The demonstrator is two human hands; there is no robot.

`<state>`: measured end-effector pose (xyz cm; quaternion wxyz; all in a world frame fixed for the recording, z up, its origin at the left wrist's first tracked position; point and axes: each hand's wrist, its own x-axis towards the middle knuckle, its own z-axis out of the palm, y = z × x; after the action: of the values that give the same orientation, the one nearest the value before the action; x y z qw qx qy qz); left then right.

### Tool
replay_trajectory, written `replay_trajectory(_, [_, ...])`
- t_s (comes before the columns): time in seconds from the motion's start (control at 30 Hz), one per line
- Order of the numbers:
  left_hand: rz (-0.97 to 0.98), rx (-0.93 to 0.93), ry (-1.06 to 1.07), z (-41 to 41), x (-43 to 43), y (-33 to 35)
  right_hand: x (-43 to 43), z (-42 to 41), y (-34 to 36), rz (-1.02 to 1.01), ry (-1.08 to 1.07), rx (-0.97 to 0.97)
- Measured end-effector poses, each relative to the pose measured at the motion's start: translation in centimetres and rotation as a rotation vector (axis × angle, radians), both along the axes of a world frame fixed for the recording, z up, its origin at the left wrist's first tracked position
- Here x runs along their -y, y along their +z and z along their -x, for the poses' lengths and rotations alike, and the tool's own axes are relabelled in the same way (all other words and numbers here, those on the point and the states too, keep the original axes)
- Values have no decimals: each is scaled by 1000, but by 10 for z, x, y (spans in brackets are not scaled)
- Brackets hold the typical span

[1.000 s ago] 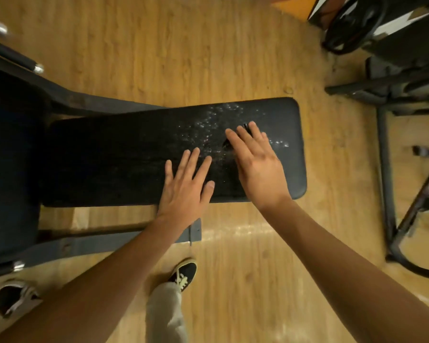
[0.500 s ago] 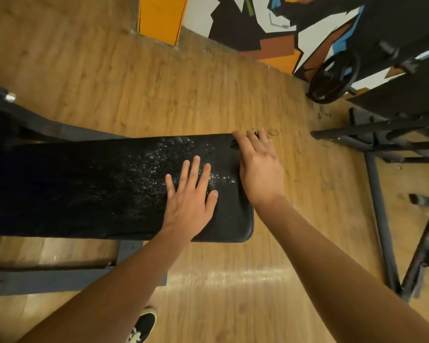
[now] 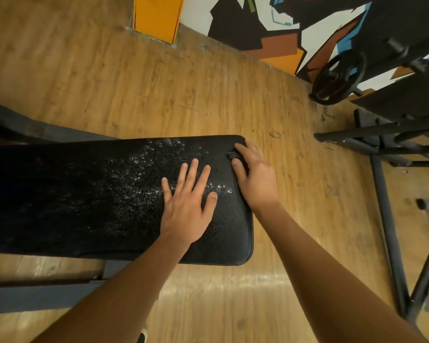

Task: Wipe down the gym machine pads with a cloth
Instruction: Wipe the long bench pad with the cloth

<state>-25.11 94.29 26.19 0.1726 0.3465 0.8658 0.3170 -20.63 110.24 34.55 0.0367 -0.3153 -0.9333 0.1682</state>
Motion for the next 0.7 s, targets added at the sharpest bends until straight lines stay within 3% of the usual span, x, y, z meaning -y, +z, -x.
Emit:
replay_trajectory(0.23, [-38,-11,32,-1,-1,-5,-20,8,5,116,63,51])
replay_trajectory(0.37, [-45,-14,35,-2,-1,-7,-20,23,2,201,-105,-54])
replay_trajectory(0.57, [-53,-33,50,-2,-2,-9,-20,44,5,205,-195,-58])
replay_trajectory(0.7, [-65,-28,52,-2,-2,-8,-3,35,10,198,-216,85])
